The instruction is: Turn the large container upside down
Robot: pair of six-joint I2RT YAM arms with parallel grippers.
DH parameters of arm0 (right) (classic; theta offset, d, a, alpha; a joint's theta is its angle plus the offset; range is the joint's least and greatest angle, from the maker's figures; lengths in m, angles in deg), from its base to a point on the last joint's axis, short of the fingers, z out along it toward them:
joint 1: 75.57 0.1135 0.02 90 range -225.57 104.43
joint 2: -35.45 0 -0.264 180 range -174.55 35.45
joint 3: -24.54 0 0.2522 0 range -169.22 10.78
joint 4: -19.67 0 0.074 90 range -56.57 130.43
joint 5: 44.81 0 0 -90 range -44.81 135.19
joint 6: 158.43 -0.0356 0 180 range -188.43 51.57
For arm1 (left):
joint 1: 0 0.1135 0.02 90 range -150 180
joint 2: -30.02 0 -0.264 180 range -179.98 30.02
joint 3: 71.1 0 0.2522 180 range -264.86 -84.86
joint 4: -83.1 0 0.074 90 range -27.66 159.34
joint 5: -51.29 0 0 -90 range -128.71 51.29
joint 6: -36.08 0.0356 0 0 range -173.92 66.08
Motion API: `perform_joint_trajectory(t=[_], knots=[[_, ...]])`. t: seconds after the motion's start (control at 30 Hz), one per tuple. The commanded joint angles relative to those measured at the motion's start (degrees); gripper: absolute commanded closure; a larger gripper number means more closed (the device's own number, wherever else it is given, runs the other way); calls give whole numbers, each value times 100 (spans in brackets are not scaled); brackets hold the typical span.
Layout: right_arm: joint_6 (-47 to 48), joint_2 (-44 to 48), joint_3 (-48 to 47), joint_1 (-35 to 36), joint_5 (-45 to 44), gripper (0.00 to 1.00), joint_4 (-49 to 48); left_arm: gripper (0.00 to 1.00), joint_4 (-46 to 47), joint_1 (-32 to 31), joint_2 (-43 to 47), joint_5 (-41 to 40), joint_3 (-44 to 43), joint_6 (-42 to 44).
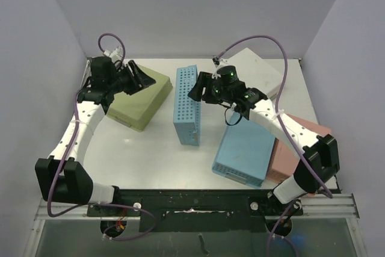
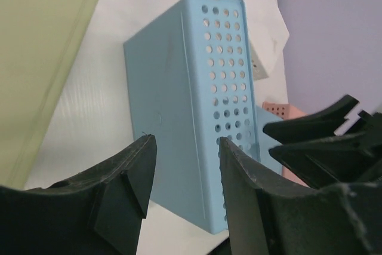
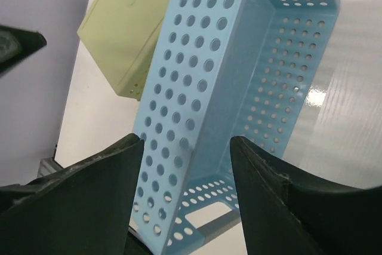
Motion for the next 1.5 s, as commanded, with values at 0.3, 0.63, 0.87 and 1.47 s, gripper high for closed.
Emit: perform_joint_trajectory(t=[0.3,0.63,0.87,1.47], knots=[[-956,-667,134,-620,1888,74,-1864,55,3027,206,-591,2384,1450,-1659],[-1285,-1495,-606,-286,2420,74,-2174,55,2695,695,-468,2587,1418,-1381],[-1520,-1746,-599,-248,2612,100,-2576,55,2641,764,-547,2733,1511,-1286],[-426,-2299,-2229,9,-605,54,1592,55,486,1017,-190,1656,1057,121]])
